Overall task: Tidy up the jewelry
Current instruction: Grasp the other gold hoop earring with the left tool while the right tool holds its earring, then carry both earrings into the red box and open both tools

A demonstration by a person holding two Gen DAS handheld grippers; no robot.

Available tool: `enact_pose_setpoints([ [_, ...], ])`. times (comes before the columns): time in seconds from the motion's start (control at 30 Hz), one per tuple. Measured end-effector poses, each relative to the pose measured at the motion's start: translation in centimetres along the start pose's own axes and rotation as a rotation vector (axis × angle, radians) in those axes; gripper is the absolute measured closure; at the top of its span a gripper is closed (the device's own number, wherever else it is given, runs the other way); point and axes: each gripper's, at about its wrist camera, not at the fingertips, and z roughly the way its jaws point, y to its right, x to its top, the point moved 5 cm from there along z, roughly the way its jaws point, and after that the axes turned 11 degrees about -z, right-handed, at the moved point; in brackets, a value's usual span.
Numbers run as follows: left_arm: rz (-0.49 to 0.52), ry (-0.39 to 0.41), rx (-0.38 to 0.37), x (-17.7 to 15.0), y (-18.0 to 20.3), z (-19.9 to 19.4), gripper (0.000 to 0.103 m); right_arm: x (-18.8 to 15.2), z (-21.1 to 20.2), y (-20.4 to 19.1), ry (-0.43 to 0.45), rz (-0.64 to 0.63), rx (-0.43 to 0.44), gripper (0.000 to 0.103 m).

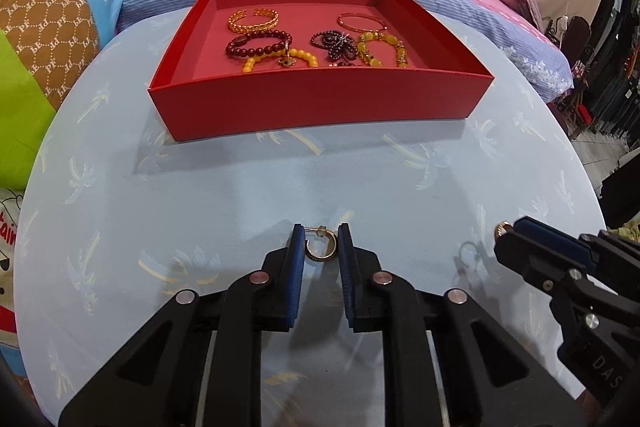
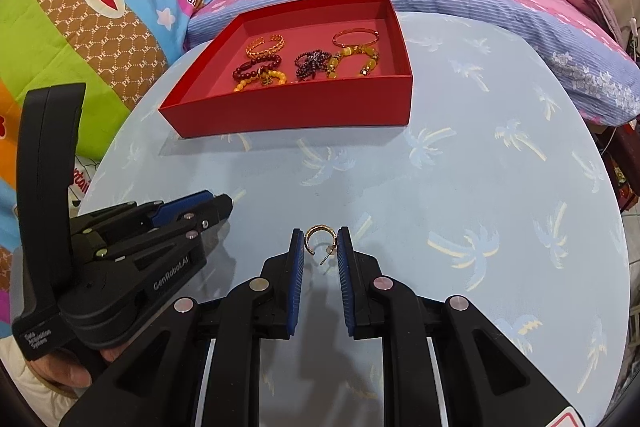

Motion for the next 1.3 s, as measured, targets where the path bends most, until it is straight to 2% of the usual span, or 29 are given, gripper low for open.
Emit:
enact_pose_setpoints([
  [0.2, -0.009, 0.022, -0.031, 1.6, 0.3, -2.1, 0.087, 2.6, -0.7, 0.0, 0.043, -0.011, 0.015, 0.087],
  [0.43, -0.002, 0.107, -0.039, 8.0, 0.6, -3.8, 0.087, 9.3, -1.2, 1.3, 0.140, -0.033, -0.009, 0.087],
  [0.53, -0.004, 0.151, -0.014, 11.7, 0.5, -3.2, 0.087, 12.8, -0.2, 2.2, 0.158, -0.028, -0.018, 0.087],
  [0.77, -0.004, 0.157, 0.003, 17.4, 0.6, 0.3, 0.087, 18.9, 4.0, 3.9, 0.144, 0.004, -0.014, 0.087],
  [1.03, -0.012, 0.103, 0.039, 20.4, 0.2, 4.8, 0.087, 21.3, 8.8, 4.3, 0.088, -0.014, -0.041, 0.087],
  [1.3, -0.033, 0.064, 0.053, 21.3, -0.4, 7.0, 0.086, 22.2, 11.2, 4.6, 0.057, -0.019, -0.057, 0.086],
])
